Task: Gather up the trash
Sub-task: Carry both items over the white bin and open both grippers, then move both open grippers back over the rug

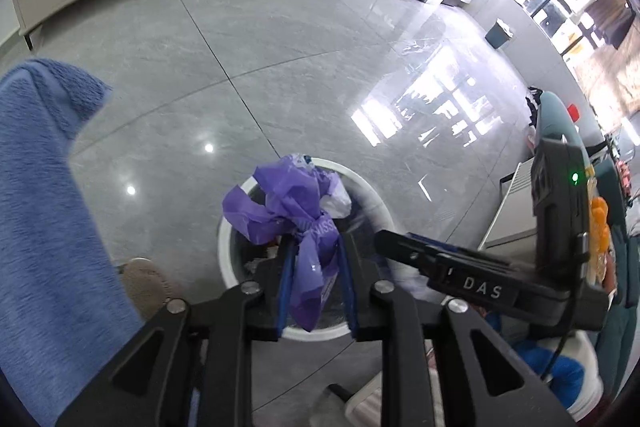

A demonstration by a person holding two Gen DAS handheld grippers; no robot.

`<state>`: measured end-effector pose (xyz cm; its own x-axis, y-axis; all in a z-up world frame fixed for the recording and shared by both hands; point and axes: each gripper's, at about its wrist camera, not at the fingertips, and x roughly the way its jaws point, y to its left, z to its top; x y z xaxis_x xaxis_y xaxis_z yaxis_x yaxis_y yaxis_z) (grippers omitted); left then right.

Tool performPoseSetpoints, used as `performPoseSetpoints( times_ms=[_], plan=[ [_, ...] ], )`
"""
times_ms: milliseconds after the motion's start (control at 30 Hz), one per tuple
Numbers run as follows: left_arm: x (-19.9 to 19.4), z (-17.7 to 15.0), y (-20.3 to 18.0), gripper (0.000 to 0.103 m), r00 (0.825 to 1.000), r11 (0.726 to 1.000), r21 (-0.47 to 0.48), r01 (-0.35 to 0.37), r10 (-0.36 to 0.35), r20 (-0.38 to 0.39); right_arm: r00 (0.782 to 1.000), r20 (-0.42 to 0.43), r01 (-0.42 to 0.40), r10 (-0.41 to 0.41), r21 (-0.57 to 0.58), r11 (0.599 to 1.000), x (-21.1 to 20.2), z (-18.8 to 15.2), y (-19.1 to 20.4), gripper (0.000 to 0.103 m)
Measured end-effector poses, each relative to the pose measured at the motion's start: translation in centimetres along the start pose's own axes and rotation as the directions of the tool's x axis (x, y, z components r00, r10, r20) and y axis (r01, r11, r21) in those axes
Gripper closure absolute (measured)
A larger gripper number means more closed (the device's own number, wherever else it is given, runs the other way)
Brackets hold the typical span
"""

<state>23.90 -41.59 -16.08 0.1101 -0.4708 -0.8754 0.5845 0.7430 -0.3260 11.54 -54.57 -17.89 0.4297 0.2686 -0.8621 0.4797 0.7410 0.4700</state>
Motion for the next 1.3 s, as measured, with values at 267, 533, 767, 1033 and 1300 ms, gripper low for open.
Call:
performPoseSetpoints(
  times_ms=[267,533,767,1033,1300],
  plan=[
    [0.3,0.3,0.3,0.067,0.999,0.999,-0.028,0.031,-0.030,0.038,0.998,0.066,0.016,-0.016,0.014,1.000,-1.5,-0.1,-0.5,0.055],
    [-6.4,-1.3,-1.3,0.067,0.982,0.999,0.036,0.022,-0.029,0.186,0.976,0.210,0.073,-0.051,-0.100,0.992,-9.2,-1.1,2.6,0.055],
    [-15.5,-2.6,-0.7,0.058,0.957,0.998,0.060,0.004,-0.021,0.289,0.945,0.327,0.075,0.010,-0.248,0.966,-17.0,-4.0,8.7,0.055],
    [-28.9,-7.5,2.7,0.057,0.875,0.996,0.040,-0.080,0.051,0.482,0.904,0.406,0.044,0.135,-0.401,0.915,-23.1,-9.3,16.5,0.055],
    [-42.6,-14.7,9.0,0.054,0.735,0.980,-0.068,-0.187,0.185,0.652,0.868,0.429,-0.001,0.252,-0.506,0.862,-26.2,-14.1,23.3,0.054]
  ],
)
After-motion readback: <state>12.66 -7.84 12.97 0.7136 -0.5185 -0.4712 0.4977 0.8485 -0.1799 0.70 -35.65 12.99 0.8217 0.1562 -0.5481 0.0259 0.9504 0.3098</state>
